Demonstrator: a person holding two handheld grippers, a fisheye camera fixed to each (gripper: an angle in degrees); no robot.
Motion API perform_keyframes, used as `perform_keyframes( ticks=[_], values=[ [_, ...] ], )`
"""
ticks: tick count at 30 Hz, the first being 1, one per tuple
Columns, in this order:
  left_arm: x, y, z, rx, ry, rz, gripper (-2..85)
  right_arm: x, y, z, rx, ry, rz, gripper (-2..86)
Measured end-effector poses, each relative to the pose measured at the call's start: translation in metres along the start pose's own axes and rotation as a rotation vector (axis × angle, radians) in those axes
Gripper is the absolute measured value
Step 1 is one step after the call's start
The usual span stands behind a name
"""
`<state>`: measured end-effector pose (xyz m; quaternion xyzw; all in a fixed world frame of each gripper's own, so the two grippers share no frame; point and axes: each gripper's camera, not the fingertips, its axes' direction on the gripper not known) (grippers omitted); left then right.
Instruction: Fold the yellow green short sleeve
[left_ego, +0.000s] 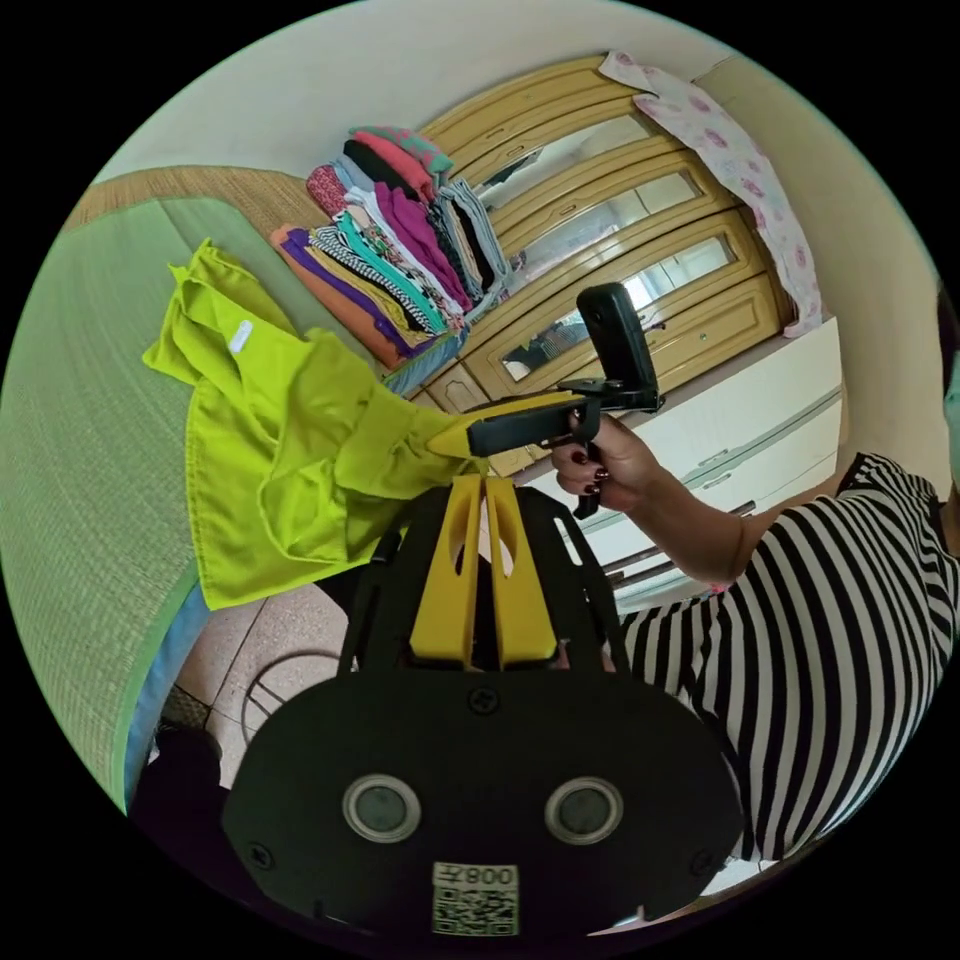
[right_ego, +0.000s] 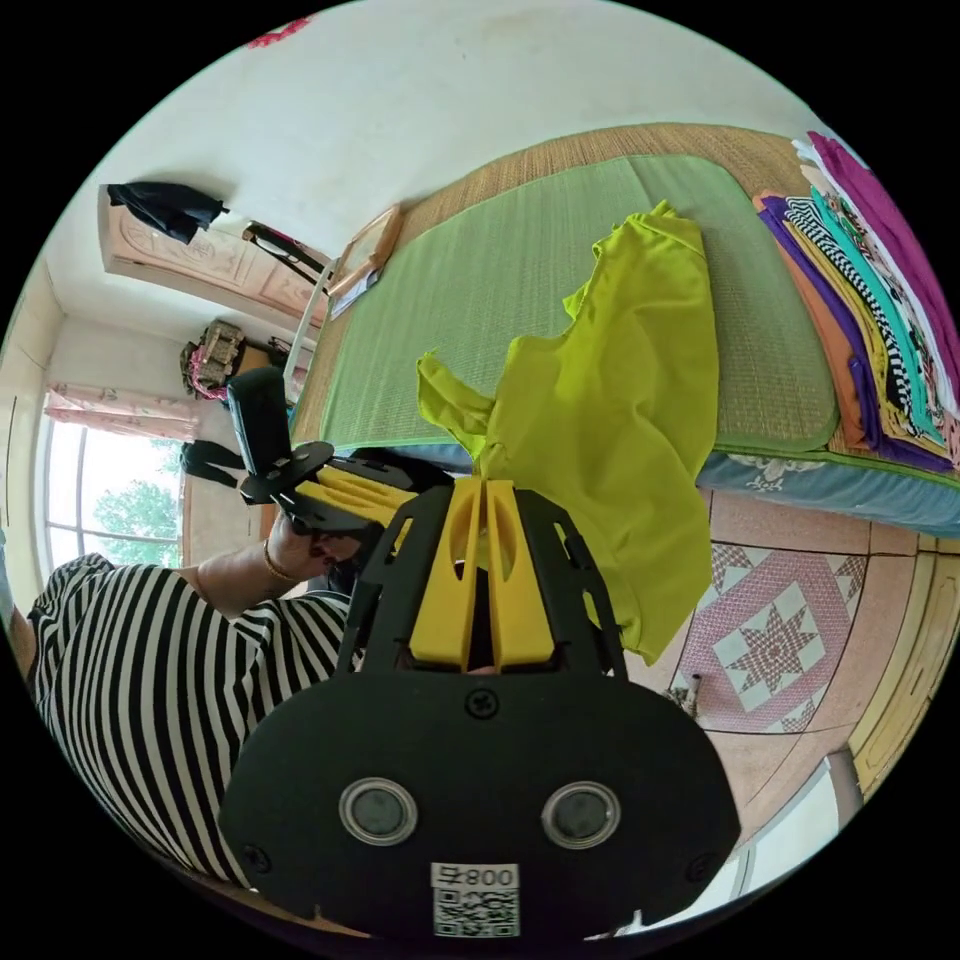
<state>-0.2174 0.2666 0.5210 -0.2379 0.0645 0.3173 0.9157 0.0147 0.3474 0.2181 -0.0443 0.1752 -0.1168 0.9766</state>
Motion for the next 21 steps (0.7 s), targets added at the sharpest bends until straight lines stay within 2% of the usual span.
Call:
perform_keyframes(
  ticks=[8, 13, 21],
  values=[
    [-0.031, -0.042, -0.023, 0.197, -0.034, -0.148, 3.7, 0.005, 0.031, -0.006, 0.042, -0.093, 0.03, 0.1],
    [-0.067, -0.11, 0.005, 0.18, 0.004, -0.249, 9.1, -0.008, 0.049, -0.009, 0.049, -0.087, 0.008, 0.1],
    [-0.097, -0.257, 0.055, 0.086, -0.13, -0.356, 12.0, -0.023, 0.065, -0.005, 0.041, -0.136, -0.008, 0.1]
  ],
)
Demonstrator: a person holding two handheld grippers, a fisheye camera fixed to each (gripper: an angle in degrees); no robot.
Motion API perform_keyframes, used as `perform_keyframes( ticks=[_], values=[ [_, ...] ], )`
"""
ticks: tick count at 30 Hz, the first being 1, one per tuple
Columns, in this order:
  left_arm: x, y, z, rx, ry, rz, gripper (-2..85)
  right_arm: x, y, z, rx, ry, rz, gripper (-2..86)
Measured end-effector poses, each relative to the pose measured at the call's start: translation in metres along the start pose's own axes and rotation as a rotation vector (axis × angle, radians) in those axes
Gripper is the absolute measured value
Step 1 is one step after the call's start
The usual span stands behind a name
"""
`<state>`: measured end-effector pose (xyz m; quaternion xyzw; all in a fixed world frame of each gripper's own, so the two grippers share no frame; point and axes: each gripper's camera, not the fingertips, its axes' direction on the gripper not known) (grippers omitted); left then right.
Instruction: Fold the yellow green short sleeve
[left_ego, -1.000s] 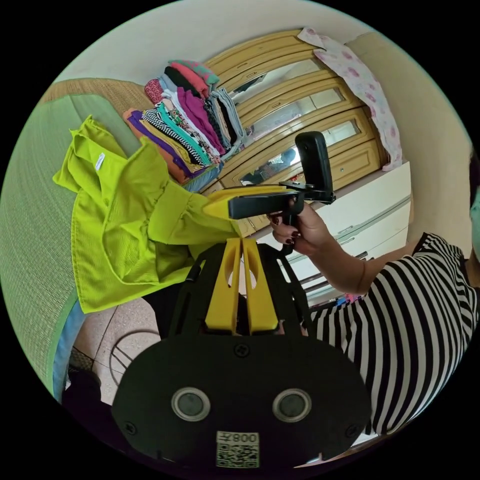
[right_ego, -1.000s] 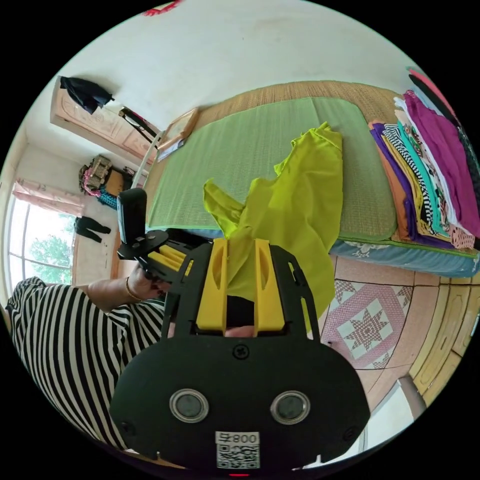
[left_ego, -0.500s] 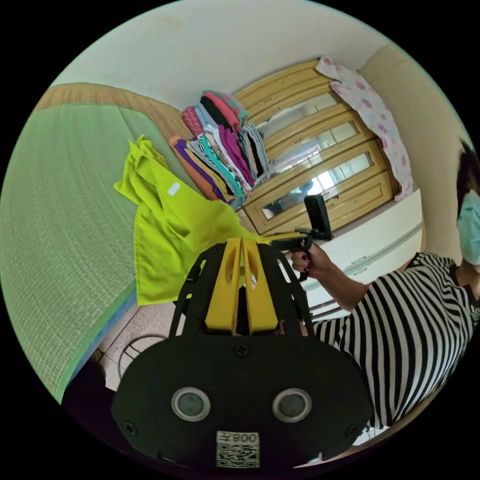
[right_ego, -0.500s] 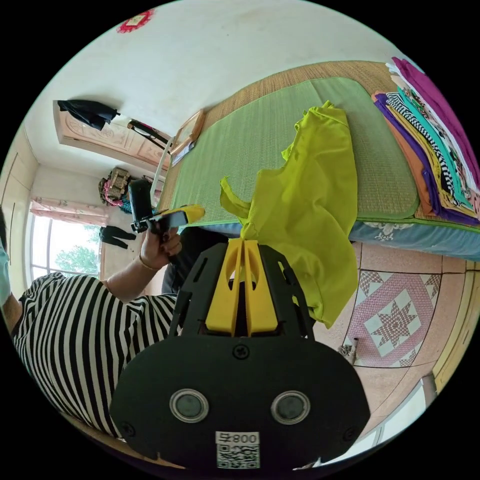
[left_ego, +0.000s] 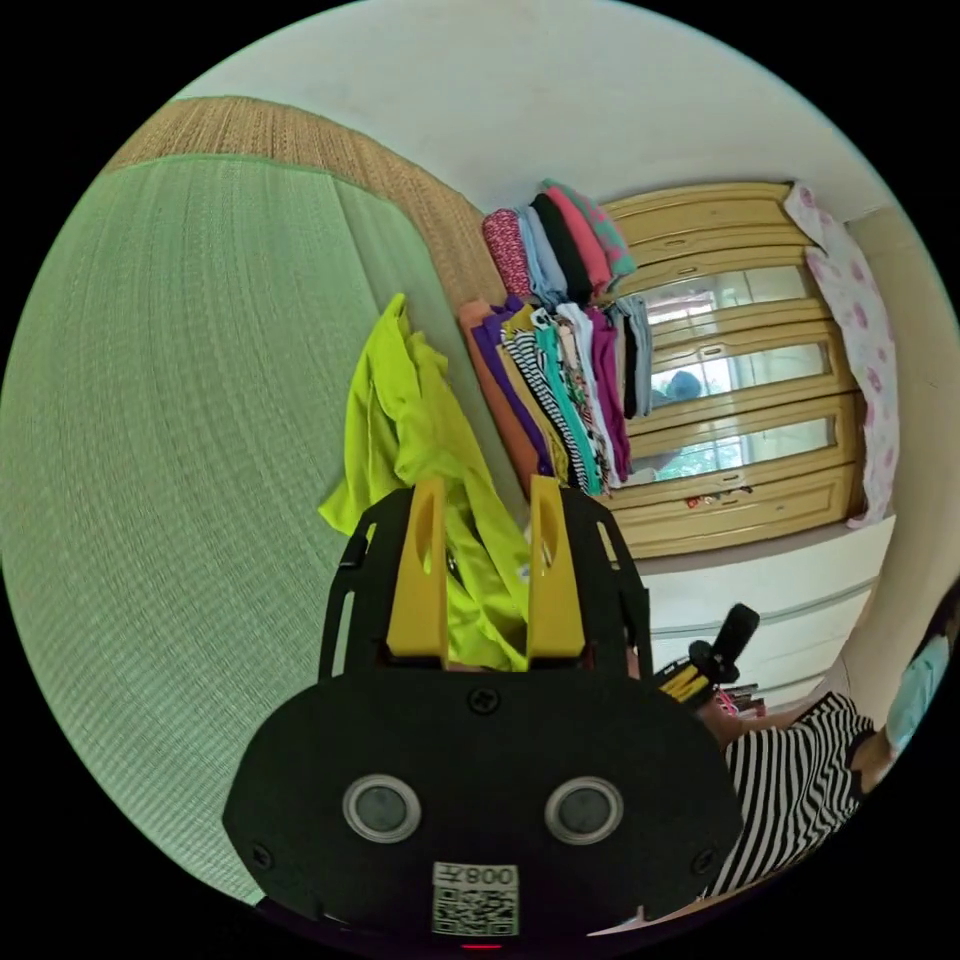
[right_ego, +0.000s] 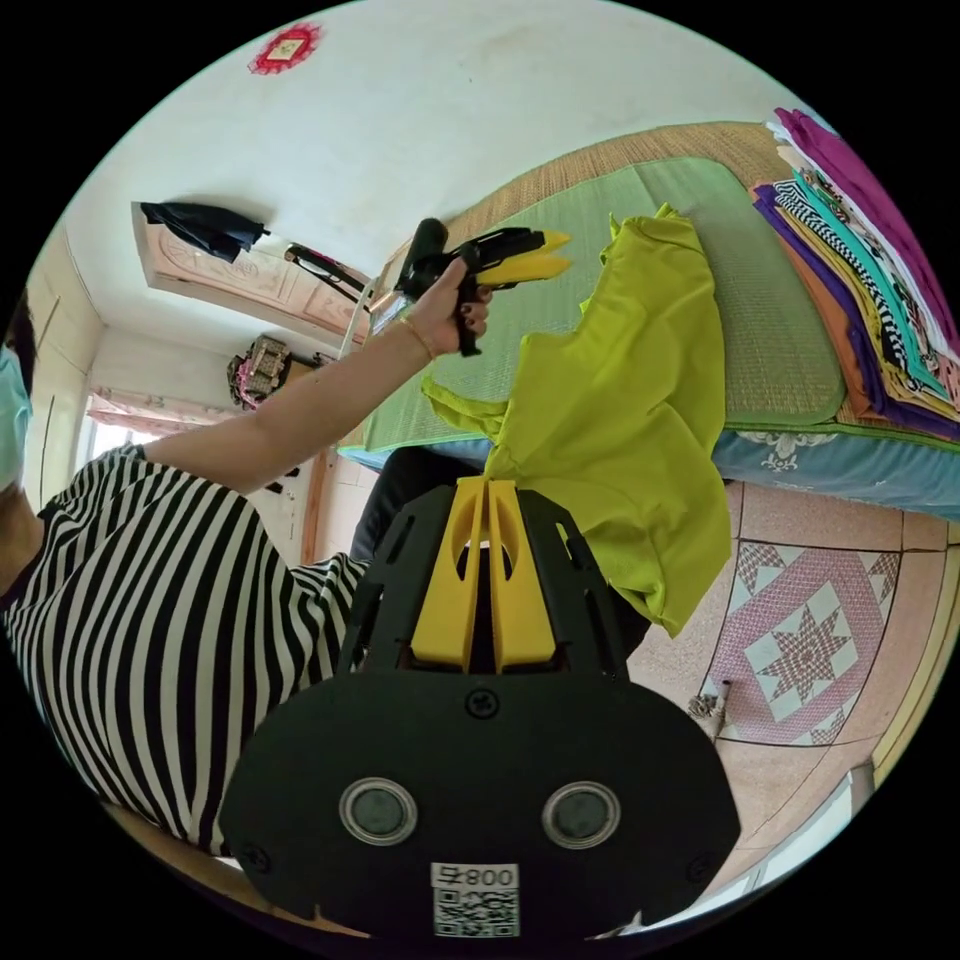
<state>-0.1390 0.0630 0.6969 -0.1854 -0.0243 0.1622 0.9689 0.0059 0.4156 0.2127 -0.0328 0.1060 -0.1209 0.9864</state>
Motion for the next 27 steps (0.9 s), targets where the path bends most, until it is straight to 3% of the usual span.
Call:
perform_keyframes(
  ticks=[7, 11, 21, 27],
  values=[
    [0.03, -0.058, 0.055, -0.131, -0.097, -0.066, 10.9, -0.011, 0.013, 0.008, -0.02, -0.076, 0.002, 0.1],
    [0.048, -0.066, 0.077, -0.206, -0.048, -0.123, 3.9, -0.019, 0.025, 0.012, -0.025, -0.101, 0.009, 0.1],
    [0.175, -0.013, -0.033, 0.089, 0.217, 0.009, 1.3, -0.061, 0.061, -0.007, 0.046, -0.042, -0.025, 0.2],
    [0.286, 0.066, -0.139, 0.315, 0.227, 0.14, 1.1, -0.118, 0.084, -0.06, 0.23, 0.087, -0.126, 0.2]
  ],
)
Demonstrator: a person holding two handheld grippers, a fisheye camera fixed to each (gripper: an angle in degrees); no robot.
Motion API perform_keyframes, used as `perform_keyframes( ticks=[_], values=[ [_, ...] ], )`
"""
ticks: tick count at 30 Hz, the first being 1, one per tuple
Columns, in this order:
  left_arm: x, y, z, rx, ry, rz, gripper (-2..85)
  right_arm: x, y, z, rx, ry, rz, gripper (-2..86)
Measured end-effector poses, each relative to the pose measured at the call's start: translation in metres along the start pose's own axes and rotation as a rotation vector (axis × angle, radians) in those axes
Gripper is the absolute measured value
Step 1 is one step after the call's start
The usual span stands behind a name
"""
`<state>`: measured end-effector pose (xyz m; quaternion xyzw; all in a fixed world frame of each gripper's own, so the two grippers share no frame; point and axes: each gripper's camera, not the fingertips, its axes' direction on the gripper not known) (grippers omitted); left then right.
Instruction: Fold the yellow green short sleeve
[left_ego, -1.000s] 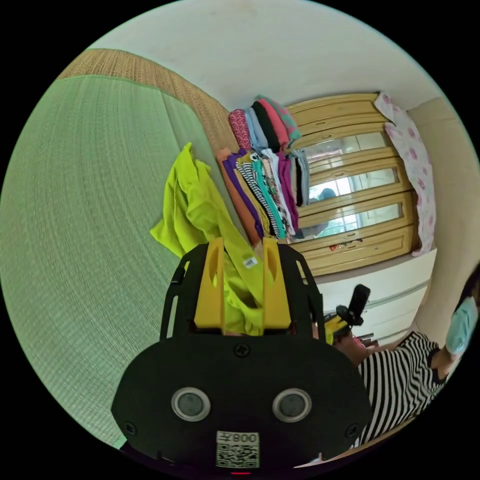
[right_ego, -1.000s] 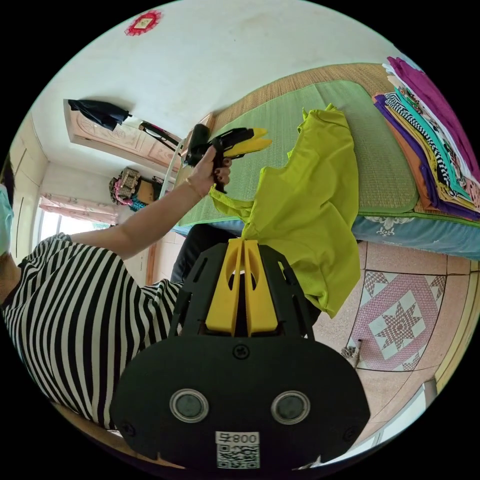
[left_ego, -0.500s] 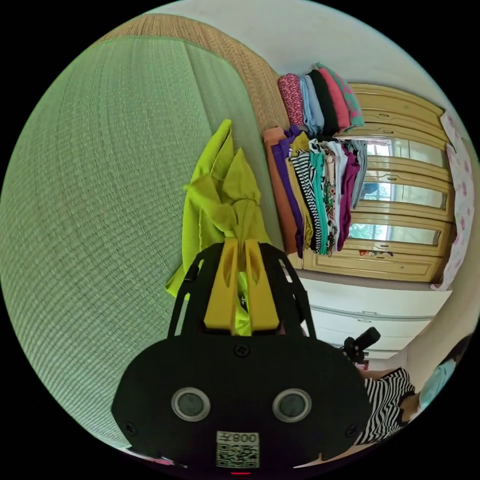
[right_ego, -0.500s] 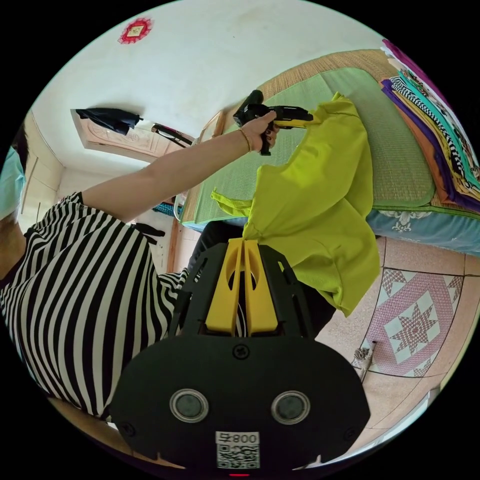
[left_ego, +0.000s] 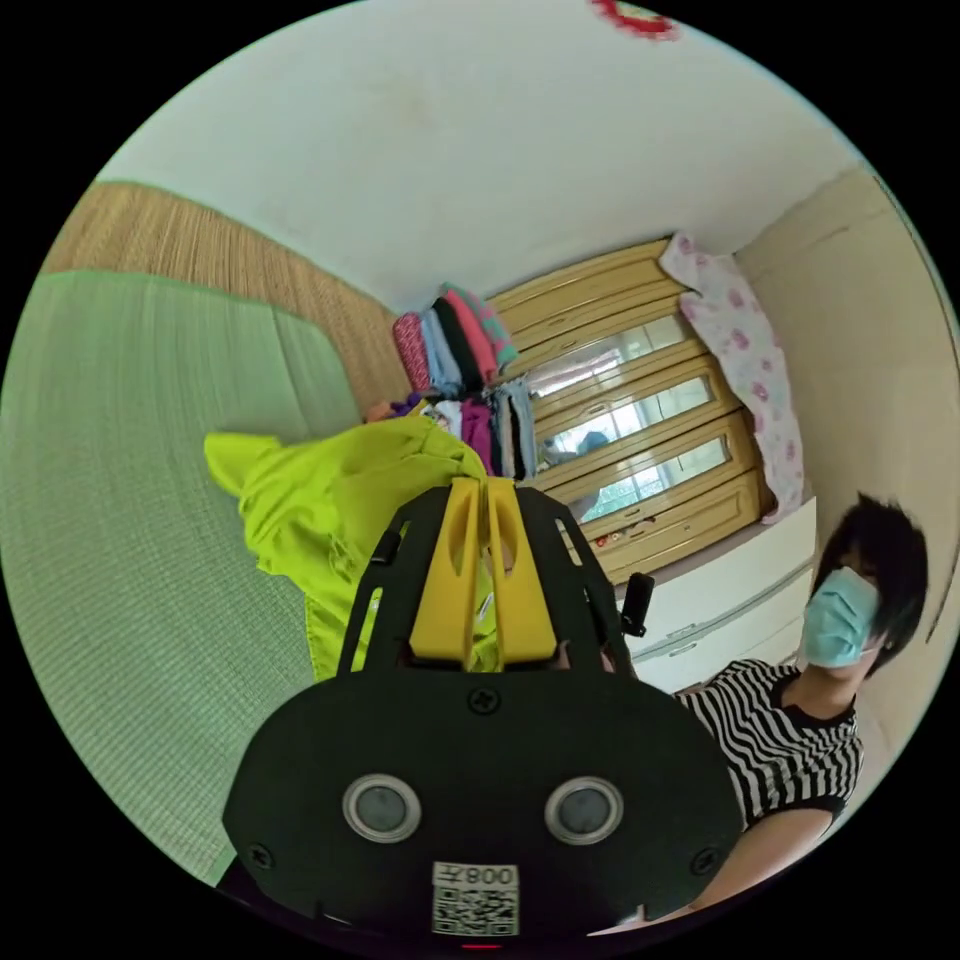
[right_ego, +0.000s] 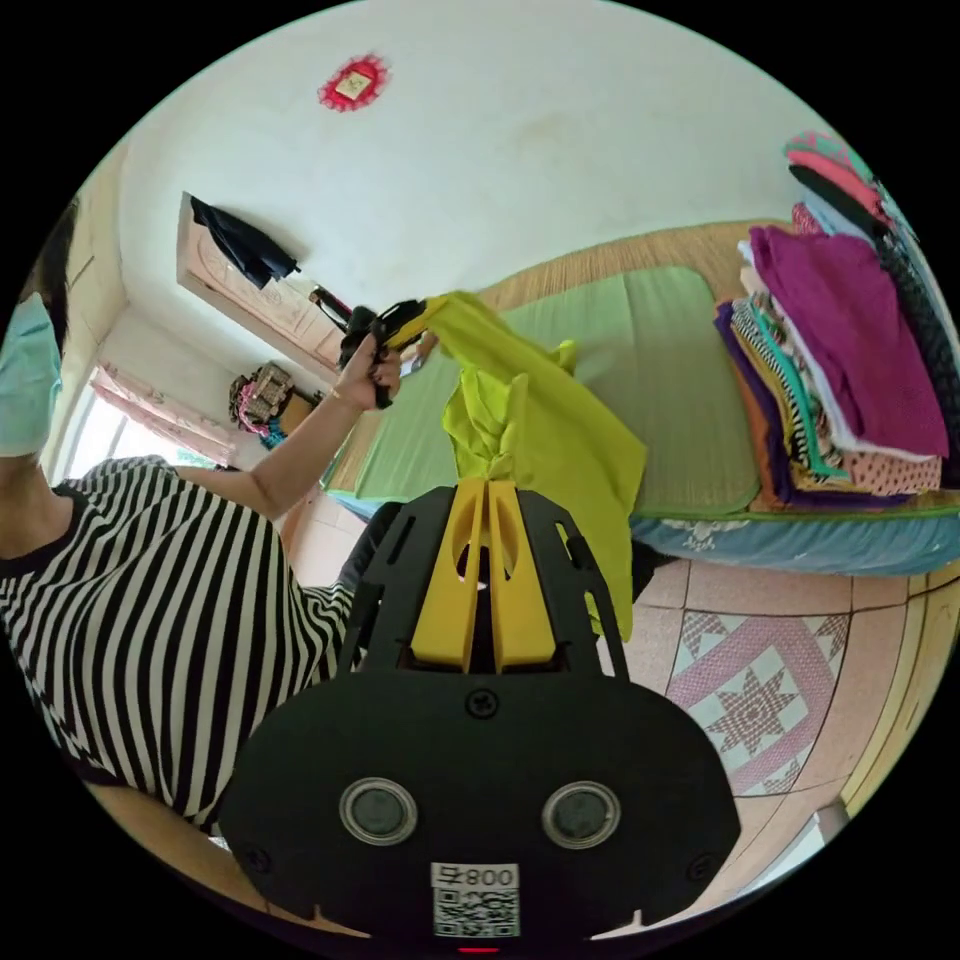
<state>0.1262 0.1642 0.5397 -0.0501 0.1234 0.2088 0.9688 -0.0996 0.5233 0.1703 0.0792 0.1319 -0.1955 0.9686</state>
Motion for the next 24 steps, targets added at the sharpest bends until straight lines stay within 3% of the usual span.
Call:
perform_keyframes(
  ticks=[15, 24],
  values=[
    [0.391, 0.125, -0.182, 0.472, -0.17, 0.631, 1.0, -0.222, 0.012, -0.128, 0.498, 0.1, -0.468, 0.2],
    [0.55, 0.173, -0.223, 0.602, -0.305, 0.913, 1.1, -0.321, 0.021, -0.178, 0.692, 0.106, -0.678, 0.1]
  ],
)
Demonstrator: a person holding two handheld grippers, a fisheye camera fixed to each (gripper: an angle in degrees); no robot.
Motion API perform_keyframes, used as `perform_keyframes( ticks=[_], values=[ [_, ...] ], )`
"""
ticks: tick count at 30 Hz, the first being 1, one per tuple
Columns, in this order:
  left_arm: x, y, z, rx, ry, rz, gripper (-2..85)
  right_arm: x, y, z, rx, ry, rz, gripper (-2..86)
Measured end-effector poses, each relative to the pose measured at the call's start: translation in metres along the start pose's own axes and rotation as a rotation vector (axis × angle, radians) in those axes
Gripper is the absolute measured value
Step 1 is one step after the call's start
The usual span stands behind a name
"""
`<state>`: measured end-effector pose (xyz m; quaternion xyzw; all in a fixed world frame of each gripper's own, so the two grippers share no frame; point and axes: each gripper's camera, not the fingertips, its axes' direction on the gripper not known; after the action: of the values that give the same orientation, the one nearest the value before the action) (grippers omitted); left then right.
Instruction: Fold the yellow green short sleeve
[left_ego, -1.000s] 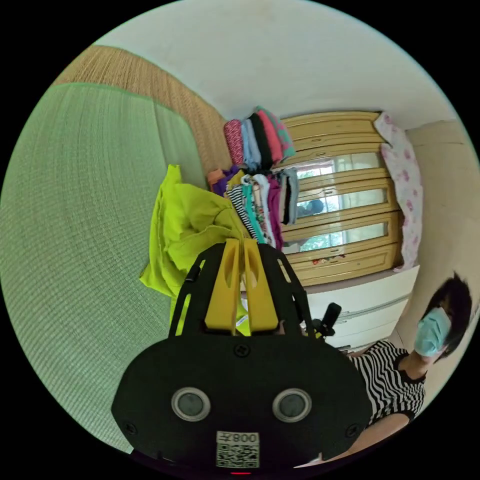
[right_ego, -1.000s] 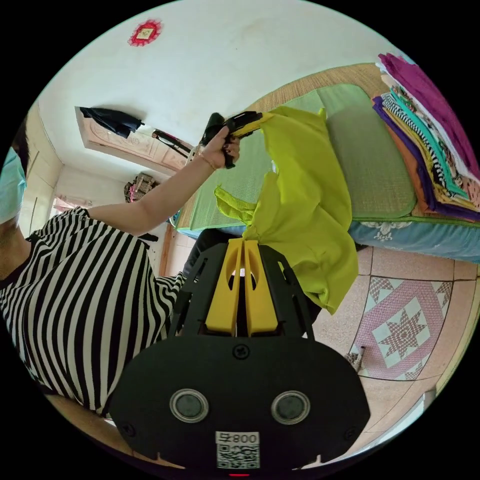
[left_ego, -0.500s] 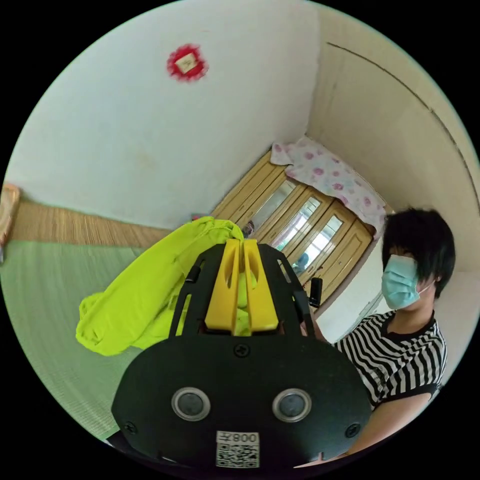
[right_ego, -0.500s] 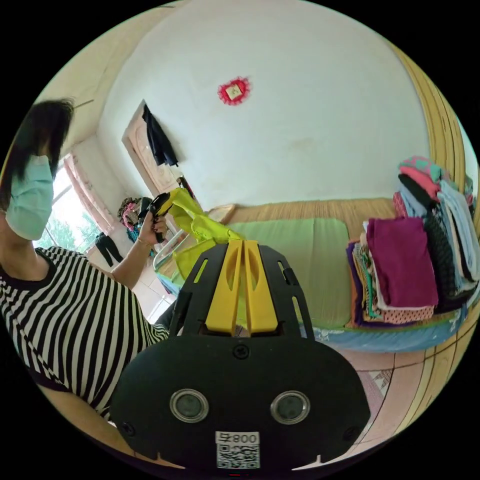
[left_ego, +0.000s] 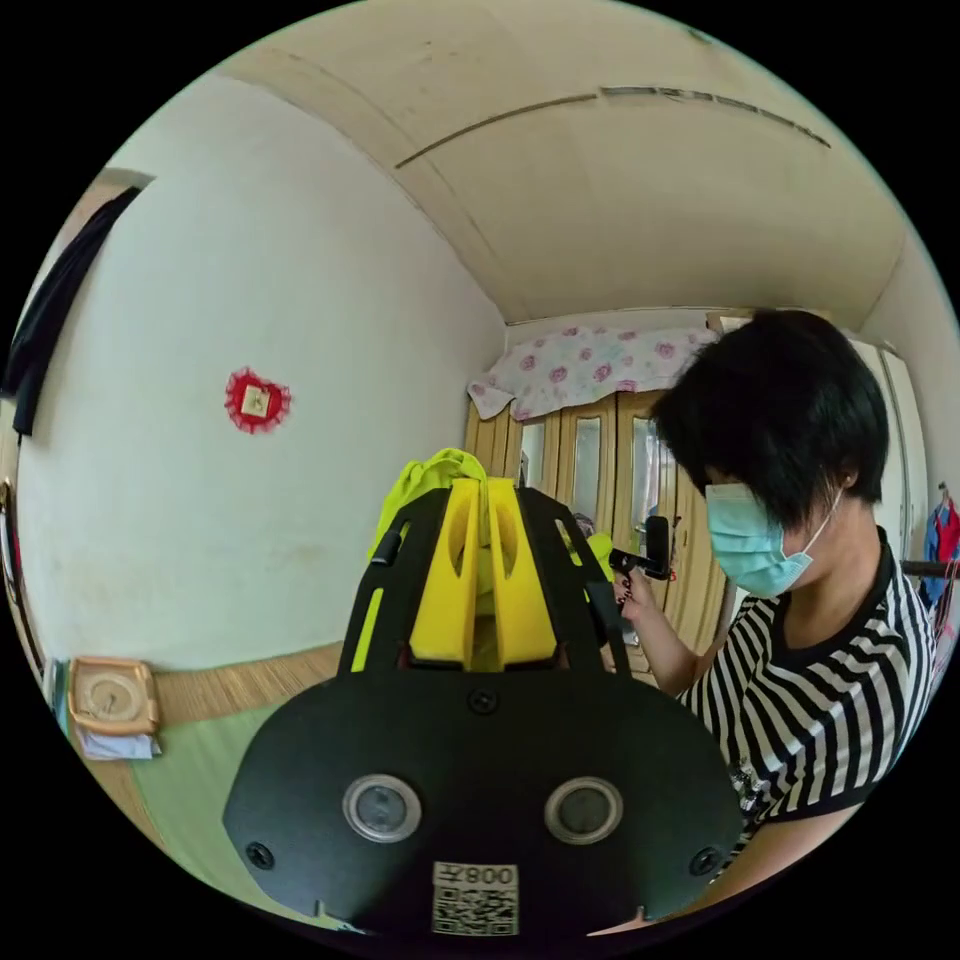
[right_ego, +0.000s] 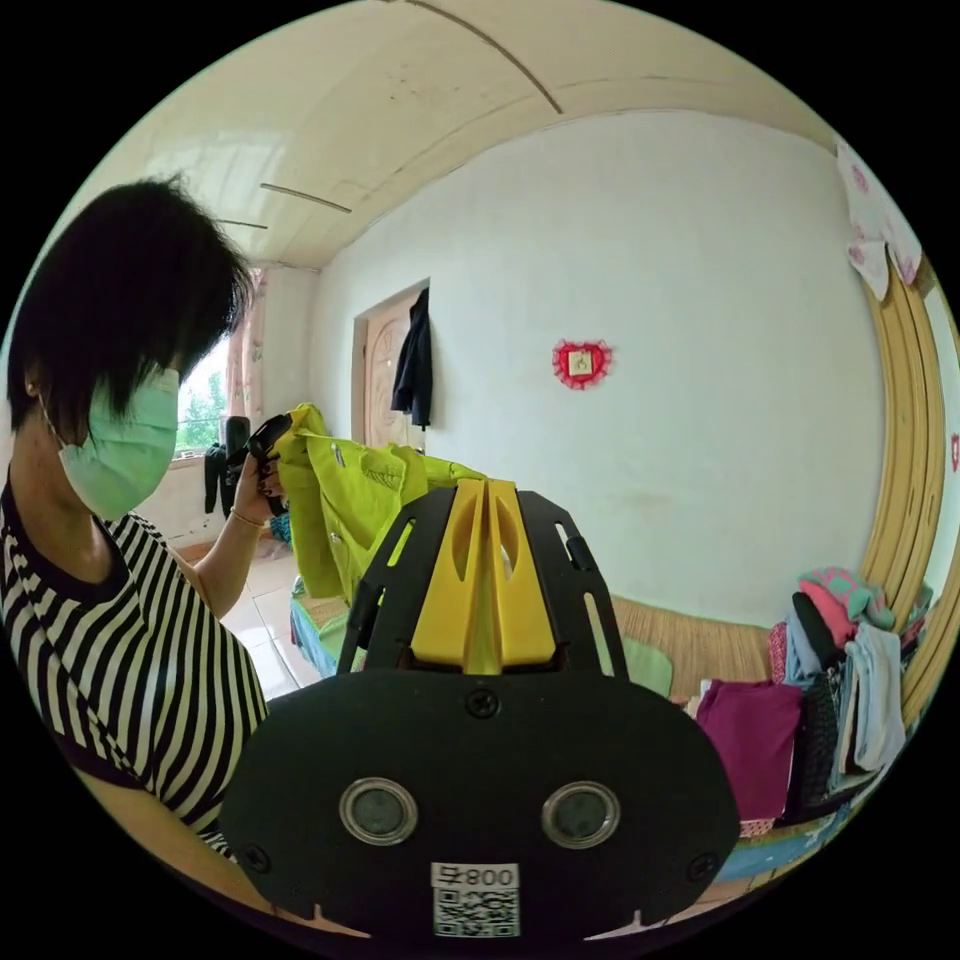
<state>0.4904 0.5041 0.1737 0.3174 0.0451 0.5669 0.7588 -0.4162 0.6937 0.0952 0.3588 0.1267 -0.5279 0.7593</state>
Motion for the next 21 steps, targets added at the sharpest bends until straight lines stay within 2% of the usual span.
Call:
perform_keyframes(
  ticks=[7, 12, 16, 21],
  values=[
    [0.009, -0.049, -0.006, -0.006, -0.065, 0.069, 1.1, -0.006, -0.032, 0.02, 0.054, 0.021, -0.069, 0.1],
    [-0.043, -0.072, 0.012, -0.052, -0.113, -0.003, 1.2, 0.03, -0.048, 0.081, 0.006, -0.007, -0.051, 0.2],
    [-0.105, -0.078, 0.038, -0.123, -0.165, -0.076, 1.2, 0.086, -0.061, 0.173, -0.094, -0.012, -0.027, 0.2],
    [-0.237, -0.067, 0.095, -0.285, -0.298, -0.224, 1.4, 0.176, -0.064, 0.326, -0.277, -0.012, 0.014, 0.1]
  ],
)
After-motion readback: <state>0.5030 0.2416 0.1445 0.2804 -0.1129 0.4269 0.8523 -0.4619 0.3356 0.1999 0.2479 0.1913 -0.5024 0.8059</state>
